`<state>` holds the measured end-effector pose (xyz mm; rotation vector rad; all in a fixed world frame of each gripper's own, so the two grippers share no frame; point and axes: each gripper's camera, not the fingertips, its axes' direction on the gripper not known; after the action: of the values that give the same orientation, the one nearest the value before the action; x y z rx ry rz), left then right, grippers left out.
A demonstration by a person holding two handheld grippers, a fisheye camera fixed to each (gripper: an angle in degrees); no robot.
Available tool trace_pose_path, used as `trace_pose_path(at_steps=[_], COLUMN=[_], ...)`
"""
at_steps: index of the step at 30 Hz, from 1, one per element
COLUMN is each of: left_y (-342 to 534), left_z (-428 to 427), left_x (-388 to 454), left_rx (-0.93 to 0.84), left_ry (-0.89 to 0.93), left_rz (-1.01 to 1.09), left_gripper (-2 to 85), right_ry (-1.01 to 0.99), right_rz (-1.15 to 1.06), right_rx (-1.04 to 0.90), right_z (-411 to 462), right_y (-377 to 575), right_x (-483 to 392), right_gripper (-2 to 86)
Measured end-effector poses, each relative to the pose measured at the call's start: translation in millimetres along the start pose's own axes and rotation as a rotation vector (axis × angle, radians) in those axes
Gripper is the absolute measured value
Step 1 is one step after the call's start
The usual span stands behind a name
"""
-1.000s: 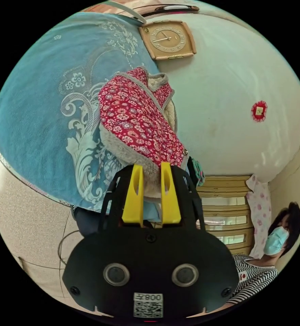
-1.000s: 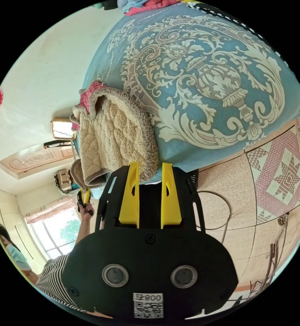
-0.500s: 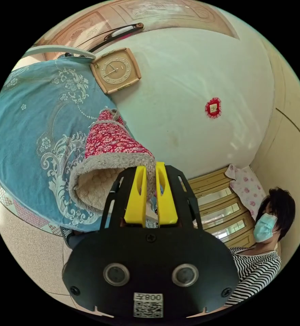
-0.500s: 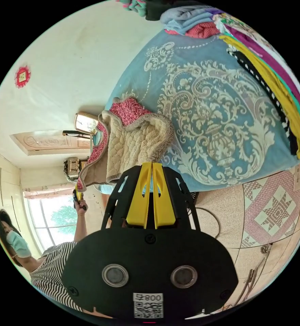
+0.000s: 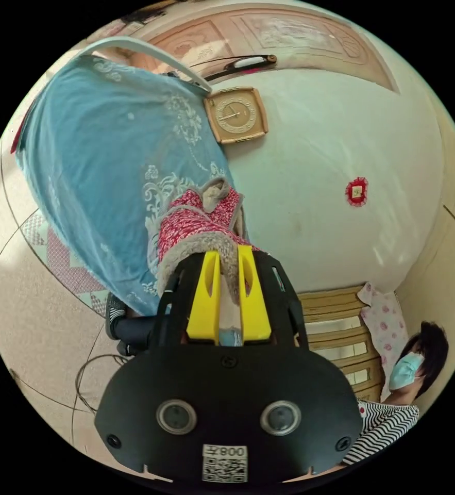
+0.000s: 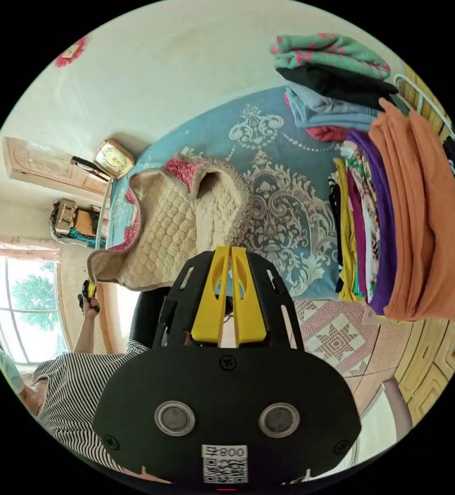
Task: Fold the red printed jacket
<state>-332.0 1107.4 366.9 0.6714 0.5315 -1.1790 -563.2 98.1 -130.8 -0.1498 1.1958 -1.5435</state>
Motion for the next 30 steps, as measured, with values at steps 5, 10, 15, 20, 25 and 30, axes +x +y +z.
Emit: trace_pose_path(at_steps=[5, 10, 15, 20, 25, 30], left_y=[31, 20, 8, 15, 18, 23], left_z=[-20, 7, 103, 161, 170, 198], left_x=[-8, 69, 190, 280, 298, 322], left_rx=[0.033, -0.008, -0.094, -0.016, 0.0, -0.053], left_ry=[-0.129, -0.312, -0.525, -0.767, -0.785, -0.937], left_rz=[-0.1, 0.097, 0.469, 0.646, 0.613, 0.671], left_gripper=[8.2, 9.8, 12.5, 12.9, 12.1, 8.7], right_ry=[-0.009, 0.006, 0.046, 0.101, 0.211, 0.323], right_rz=[0.218, 0.164, -0.053, -0.271, -0.43, -0.526], right_rx=[-0.086, 0.005, -0.023, -0.085, -0.077, -0.125], right_z=[77, 82, 123, 190, 239, 292], right_y=[34, 28, -34, -109, -157, -187], right_x=[36, 9, -77, -174, -239, -271], right_gripper=[0.4, 2.2, 5.6, 7.0, 8.3, 9.9])
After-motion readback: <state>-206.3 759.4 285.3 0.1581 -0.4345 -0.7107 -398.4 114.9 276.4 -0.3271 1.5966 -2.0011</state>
